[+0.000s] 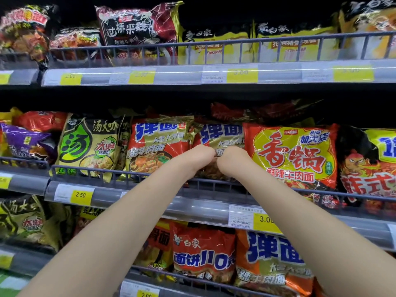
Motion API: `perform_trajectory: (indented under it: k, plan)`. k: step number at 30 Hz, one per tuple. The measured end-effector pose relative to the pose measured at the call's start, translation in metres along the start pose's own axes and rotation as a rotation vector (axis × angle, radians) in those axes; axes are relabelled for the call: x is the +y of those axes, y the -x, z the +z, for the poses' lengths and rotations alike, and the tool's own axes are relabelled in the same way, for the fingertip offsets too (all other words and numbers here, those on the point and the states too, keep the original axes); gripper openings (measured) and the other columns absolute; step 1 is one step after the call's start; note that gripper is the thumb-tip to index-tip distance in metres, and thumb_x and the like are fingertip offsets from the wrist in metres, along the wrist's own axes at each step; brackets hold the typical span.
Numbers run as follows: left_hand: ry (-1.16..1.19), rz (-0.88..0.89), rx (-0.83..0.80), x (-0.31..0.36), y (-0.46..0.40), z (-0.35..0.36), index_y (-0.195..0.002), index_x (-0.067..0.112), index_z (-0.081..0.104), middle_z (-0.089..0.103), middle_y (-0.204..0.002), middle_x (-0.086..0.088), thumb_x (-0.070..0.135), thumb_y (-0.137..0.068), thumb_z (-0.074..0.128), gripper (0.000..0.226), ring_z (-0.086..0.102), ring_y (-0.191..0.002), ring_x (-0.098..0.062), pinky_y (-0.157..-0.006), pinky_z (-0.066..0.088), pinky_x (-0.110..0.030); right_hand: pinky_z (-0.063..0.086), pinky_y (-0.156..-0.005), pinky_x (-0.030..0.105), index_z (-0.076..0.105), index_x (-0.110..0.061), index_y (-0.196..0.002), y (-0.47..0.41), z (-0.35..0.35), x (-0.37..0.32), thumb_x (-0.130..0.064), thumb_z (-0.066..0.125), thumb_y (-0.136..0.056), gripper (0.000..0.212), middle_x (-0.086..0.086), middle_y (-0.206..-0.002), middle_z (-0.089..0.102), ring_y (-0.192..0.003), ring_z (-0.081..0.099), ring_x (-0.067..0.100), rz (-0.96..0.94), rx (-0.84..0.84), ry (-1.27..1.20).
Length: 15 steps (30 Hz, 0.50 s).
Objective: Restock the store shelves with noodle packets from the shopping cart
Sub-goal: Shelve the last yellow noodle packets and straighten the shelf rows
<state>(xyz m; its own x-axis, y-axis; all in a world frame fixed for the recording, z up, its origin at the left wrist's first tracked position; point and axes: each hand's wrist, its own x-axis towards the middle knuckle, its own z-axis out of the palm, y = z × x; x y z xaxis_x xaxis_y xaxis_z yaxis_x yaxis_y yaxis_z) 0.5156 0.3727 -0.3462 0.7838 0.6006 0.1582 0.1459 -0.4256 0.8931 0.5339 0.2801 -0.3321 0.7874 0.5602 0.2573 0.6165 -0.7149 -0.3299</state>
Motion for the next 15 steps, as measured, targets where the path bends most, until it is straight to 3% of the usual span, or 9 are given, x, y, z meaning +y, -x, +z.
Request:
perform_trajectory:
  k: [2,6,9,10,12,15]
  plan:
    - [-0.008,0.023,-0.023,-0.001,-0.001,0.0,-0.114,0.001,0.056,0.06,-0.12,-0.017,0.015,-0.095,0.042,0.027,0.055,-0.112,-0.028,-0.1,0.043,-0.04,0.043,-0.091,0.031,0.052,0.001,-0.126,-0.001,0.0,-0.001,-0.006,0.034,-0.098,0.034,0.016,-0.122,0.054,-0.11,0.053,0.027,0.002,0.0,0.025]
    - [0.039,0.025,-0.034,-0.006,0.002,-0.004,-0.13,0.006,0.047,0.054,-0.129,-0.013,0.021,-0.093,0.047,0.039,0.05,-0.118,-0.028,-0.104,0.04,-0.044,0.04,-0.082,0.029,0.052,0.002,-0.125,-0.003,0.004,-0.002,-0.005,0.031,-0.097,0.036,0.016,-0.119,0.054,-0.108,0.052,0.028,-0.024,0.006,0.067]
    - [0.08,0.03,-0.073,-0.007,0.005,-0.008,-0.131,0.006,0.046,0.051,-0.133,-0.012,0.021,-0.093,0.047,0.041,0.046,-0.122,-0.028,-0.106,0.036,-0.047,0.043,-0.083,0.03,0.053,0.002,-0.124,0.004,0.004,-0.002,-0.003,0.033,-0.097,0.034,0.012,-0.088,0.047,-0.09,0.044,0.024,-0.004,0.001,0.0]
    - [0.088,0.036,-0.069,-0.007,0.006,-0.009,-0.131,0.006,0.046,0.052,-0.131,-0.012,0.02,-0.093,0.047,0.04,0.047,-0.121,-0.028,-0.106,0.036,-0.047,0.044,-0.081,0.028,0.056,0.0,-0.117,0.004,0.006,-0.001,-0.003,0.035,-0.097,0.03,0.008,-0.076,0.041,-0.084,0.043,0.021,0.002,0.003,-0.026]
    - [0.057,0.051,-0.045,-0.005,0.009,-0.011,-0.128,0.005,0.047,0.055,-0.125,-0.012,0.019,-0.092,0.05,0.039,0.052,-0.115,-0.027,-0.102,0.041,-0.045,0.04,-0.062,0.02,0.053,-0.003,-0.082,0.003,0.008,0.002,-0.01,0.041,-0.095,0.019,0.003,-0.066,0.033,-0.065,0.04,0.016,0.023,0.022,-0.122]
    - [0.0,0.118,-0.06,0.0,0.015,-0.025,-0.115,0.005,0.053,0.061,-0.109,-0.009,0.017,-0.09,0.055,0.028,0.06,-0.101,-0.024,-0.09,0.051,-0.039,0.027,-0.045,0.022,0.036,-0.009,-0.061,0.003,0.007,0.002,-0.011,0.044,-0.093,0.033,0.003,-0.064,0.035,-0.059,0.038,0.017,0.017,0.054,-0.149]
